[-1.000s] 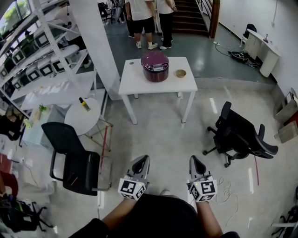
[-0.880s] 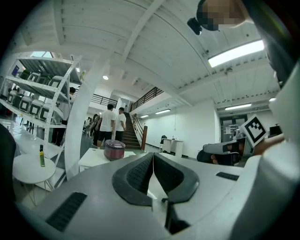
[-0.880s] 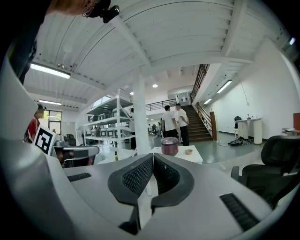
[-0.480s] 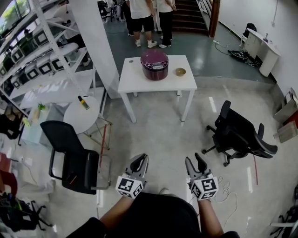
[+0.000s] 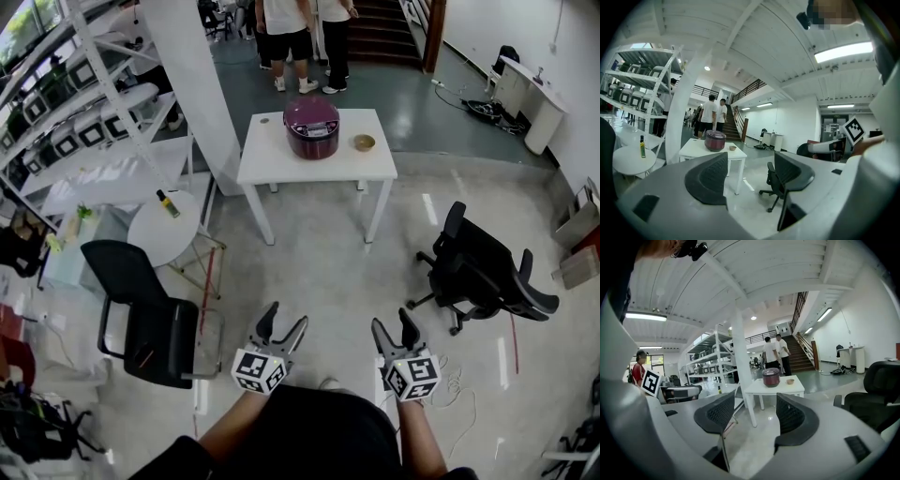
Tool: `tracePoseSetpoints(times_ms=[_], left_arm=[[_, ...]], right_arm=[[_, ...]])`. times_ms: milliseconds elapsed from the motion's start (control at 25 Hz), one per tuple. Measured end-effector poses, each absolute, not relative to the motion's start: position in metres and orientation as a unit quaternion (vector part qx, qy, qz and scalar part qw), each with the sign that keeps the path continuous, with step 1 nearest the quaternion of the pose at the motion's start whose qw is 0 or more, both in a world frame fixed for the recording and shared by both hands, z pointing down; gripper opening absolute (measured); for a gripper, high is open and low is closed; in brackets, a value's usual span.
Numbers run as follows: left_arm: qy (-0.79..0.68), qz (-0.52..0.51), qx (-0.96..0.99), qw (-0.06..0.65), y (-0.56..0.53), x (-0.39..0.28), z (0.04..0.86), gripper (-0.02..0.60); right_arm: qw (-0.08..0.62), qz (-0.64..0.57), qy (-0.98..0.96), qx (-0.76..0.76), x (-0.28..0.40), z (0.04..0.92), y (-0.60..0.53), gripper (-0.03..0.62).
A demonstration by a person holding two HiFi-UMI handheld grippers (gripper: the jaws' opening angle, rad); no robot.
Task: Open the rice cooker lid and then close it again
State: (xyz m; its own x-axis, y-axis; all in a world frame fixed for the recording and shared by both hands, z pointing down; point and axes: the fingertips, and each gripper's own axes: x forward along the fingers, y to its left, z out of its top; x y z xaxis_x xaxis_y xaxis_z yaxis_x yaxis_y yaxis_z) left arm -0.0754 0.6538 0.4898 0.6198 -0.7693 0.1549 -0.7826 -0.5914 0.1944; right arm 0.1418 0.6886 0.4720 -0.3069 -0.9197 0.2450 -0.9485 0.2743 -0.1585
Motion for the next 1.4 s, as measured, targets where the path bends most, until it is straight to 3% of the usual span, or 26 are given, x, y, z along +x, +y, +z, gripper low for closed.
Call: tracePoseSetpoints(times_ms=[800,1400], left_arm=[[-0.463,0.049,0.873,0.143,0.65,-0.076,0.501,0.288],[-0.461,0.013,0.875,0.149,0.518,-0.076,0.507,0.288]], right_arm=[[0.063,0.156,-0.818,0.549,0.153,0.485,0.67,0.244],[0.092,0.175,-0.817,0.542,0.144,0.508,0.569,0.244]])
